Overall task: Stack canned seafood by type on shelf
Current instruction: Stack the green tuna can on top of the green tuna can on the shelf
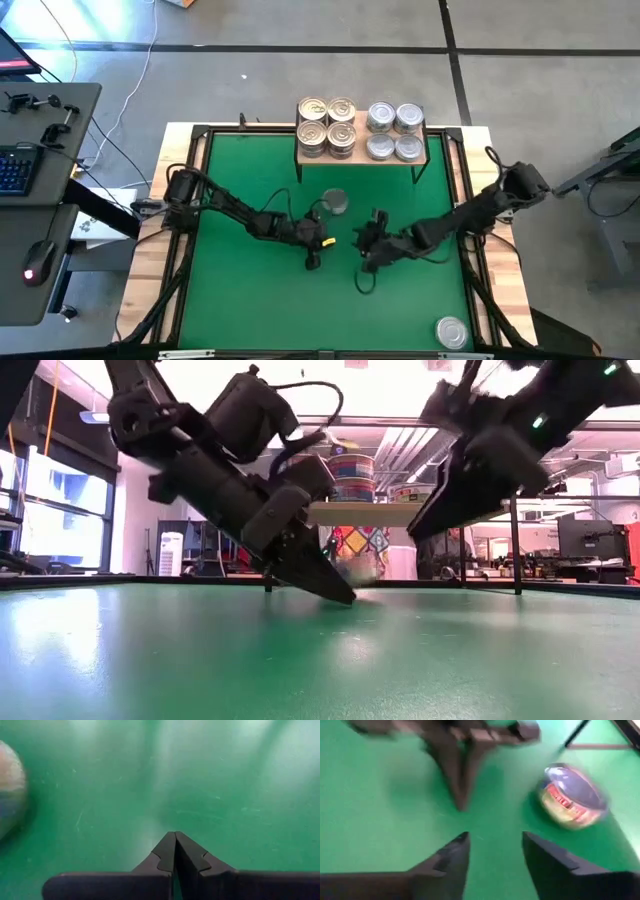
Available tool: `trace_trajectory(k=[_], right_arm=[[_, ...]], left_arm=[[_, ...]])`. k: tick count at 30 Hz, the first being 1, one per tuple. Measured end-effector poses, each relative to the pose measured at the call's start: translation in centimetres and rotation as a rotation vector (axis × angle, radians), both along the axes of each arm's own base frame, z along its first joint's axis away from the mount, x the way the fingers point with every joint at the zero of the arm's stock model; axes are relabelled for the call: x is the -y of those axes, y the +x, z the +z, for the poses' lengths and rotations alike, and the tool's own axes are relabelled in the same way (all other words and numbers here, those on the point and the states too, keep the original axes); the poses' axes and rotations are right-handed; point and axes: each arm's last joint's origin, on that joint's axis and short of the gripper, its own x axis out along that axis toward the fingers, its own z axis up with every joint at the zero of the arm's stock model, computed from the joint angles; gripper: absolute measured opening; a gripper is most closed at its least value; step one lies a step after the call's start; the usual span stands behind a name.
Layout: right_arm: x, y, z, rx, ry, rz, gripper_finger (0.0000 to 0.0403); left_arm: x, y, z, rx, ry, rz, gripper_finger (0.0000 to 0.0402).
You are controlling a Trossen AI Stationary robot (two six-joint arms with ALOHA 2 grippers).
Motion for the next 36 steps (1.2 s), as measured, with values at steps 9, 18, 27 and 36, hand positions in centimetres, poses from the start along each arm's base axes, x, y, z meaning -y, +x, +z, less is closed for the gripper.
trace_trajectory(k=[9,18,27,36], right_arm=[[1.0,0.4,-1.4,-0.074,-0.054,-0.006,0.0251],[-2.0,-0.9,-1.3,-0.020,-0.052,-0.019,0.0226],[-3.6,-1.8,-1.3,0.009,-0.019,-0.027,0.0213],[-4.2,-2.0,-1.3,0.015,-0.010,-0.011,0.0213]], left_arm=[[-2.8,0.4,3.5,0.110,0.104,0.204,0.0000],[-8.8,0.8,2.9,0.070,0.138,0.345,0.0000],[-7.0,1.1,0.8,0.013,0.057,0.192,0.0000],[-1.2,1.0,1.5,0.062,0.018,-0.042,0.0000]])
